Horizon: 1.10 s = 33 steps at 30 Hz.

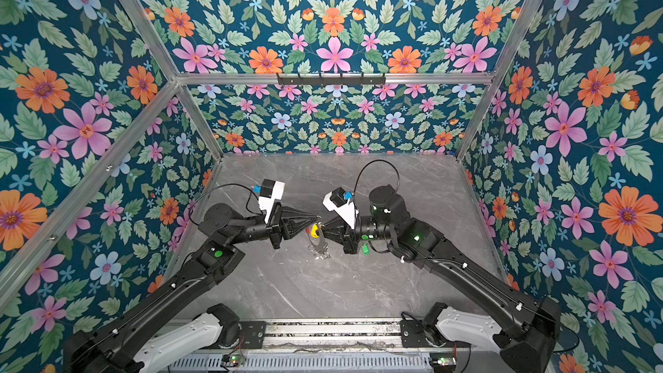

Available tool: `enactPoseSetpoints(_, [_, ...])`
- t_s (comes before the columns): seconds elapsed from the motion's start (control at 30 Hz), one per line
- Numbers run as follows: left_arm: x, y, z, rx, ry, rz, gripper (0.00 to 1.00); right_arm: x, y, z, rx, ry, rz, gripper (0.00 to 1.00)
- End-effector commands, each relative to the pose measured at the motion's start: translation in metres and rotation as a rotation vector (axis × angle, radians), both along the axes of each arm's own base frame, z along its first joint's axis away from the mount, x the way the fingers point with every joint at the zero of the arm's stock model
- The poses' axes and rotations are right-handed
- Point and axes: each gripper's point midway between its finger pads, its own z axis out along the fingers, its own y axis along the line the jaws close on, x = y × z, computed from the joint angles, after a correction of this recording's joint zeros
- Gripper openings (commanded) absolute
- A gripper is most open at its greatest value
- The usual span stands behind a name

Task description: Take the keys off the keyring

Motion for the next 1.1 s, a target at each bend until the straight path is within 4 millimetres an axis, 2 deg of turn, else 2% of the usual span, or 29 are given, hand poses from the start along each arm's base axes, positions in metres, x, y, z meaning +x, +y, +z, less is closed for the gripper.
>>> enactPoseSetpoints(0.0, [0.006,0.006,0.020,-0.076,-0.057,0.060,0.00,-0.011,0.004,-0.010,-0.036,0.020,0.063,0.00])
enactPoseSetpoints(0.33, [-0.001,0.007,0.020,-0.101,-0.070,0.028,0.00,-0.011,0.016,-0.021,-0.052,0.062,0.096,0.00])
enactPoseSetpoints(0.43, [-0.005,0.006,0.016,-0.086,-0.075,0.004,0.00,-0.010,0.013,-0.016,-0.049,0.051,0.081,0.00])
enactPoseSetpoints(0.5, [-0.006,0.005,0.014,-0.074,-0.082,0.000,0.00,-0.012,0.008,-0.011,-0.051,0.036,0.072,0.12])
enactPoseSetpoints(0.57, [-0.005,0.005,0.011,-0.060,-0.085,0.002,0.00,-0.013,0.000,-0.005,-0.051,0.023,0.060,0.29])
enactPoseSetpoints(0.63, [-0.006,0.005,0.010,-0.056,-0.091,-0.004,0.00,-0.012,-0.011,0.004,-0.034,0.010,0.043,0.36])
enactPoseSetpoints(0.8, [-0.012,0.006,0.012,-0.069,-0.118,-0.021,0.00,-0.013,-0.036,0.040,0.058,-0.063,-0.020,0.44])
enactPoseSetpoints(0.97, [-0.018,0.008,0.017,-0.108,-0.145,-0.048,0.00,-0.001,-0.028,0.063,0.157,-0.043,-0.030,0.46])
enactPoseSetpoints(1.07, [-0.020,0.009,0.018,-0.121,-0.152,-0.061,0.00,-0.001,-0.021,0.069,0.201,-0.022,0.016,0.46])
